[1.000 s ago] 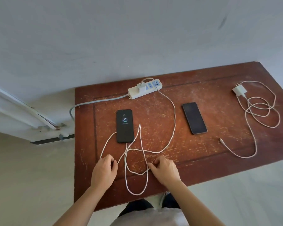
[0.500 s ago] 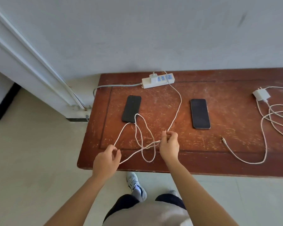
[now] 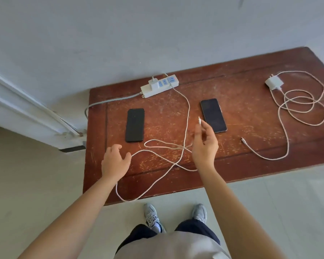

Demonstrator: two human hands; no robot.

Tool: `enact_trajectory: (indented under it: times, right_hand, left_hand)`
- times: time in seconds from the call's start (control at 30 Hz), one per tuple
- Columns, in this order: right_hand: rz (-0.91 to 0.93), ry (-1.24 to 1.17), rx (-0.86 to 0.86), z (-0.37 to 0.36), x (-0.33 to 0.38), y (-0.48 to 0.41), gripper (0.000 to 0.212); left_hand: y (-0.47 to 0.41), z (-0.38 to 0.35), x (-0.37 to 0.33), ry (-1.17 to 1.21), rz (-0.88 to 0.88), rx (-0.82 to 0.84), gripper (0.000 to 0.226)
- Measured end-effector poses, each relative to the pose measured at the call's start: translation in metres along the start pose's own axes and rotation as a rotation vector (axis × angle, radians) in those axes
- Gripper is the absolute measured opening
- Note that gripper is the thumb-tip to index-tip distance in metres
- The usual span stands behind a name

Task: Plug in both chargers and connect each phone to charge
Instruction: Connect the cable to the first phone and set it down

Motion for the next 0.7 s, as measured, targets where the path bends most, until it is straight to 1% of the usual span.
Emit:
enact_trajectory:
  times: [0.1, 0.17, 0.23, 0.33, 0.4, 0.47, 0.57, 0.63, 0.67, 0.7]
  right_hand:
    - [0.160, -0.224, -0.029, 0.008, 0.035, -0.003, 0.010]
    - [0.179, -0.305, -0.028, 0.011, 0.046, -0.008, 0.005]
    - [0.114, -0.227, -0.021, 0.010, 0.042, -0.010, 0.008]
    - [-0.032, 0.041, 0.004, 0.003, 0.021, -0.009, 0.012]
    - [-0.105, 0.079, 0.028, -0.002, 0.008, -0.010, 0.015]
    - [-0.147, 0.094, 0.071, -0.009, 0.002, -0.012, 0.016]
    - [-0.170, 0.050, 0.155, -0.023, 0.004, -0.017, 0.017]
    - [-0.153, 0.039, 0.206, -0.035, 0.013, -0.023, 0.019]
    - [-0.122, 0.081, 0.210, -0.041, 0.022, -0.026, 0.021]
    - [-0.054, 0.183, 0.192, -0.044, 0.034, -0.030, 0.024]
  left_hand:
    - [-0.043, -0.001, -0.005, 0.062, 0.082, 0.042, 0.055]
    - [-0.065, -0.004, -0.011, 0.060, 0.103, 0.048, 0.061]
    - [-0.082, -0.009, -0.019, 0.029, 0.112, 0.036, 0.066]
    - [-0.102, -0.019, -0.032, -0.025, 0.123, 0.036, 0.083]
    - [-0.110, -0.026, -0.037, -0.072, 0.126, 0.043, 0.095]
    - [-0.114, -0.030, -0.041, -0.111, 0.101, 0.029, 0.099]
    - [-0.112, -0.028, -0.045, -0.101, 0.064, 0.013, 0.100]
    - [-0.109, -0.021, -0.041, -0.006, 0.128, 0.038, 0.105]
    - [-0.106, -0.018, -0.038, 0.051, 0.173, 0.057, 0.104]
    - [-0.103, -0.015, -0.035, 0.110, 0.213, 0.077, 0.100]
Point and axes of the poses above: each hand's wrist, its own y-axis away from the middle knuckle, its own z-axis out of the back of the hand, x = y × z, the point moved 7 cm from there along -y, towards the middle knuckle, and after that the axes turned 12 degrees about x, right-handed, at the moved point
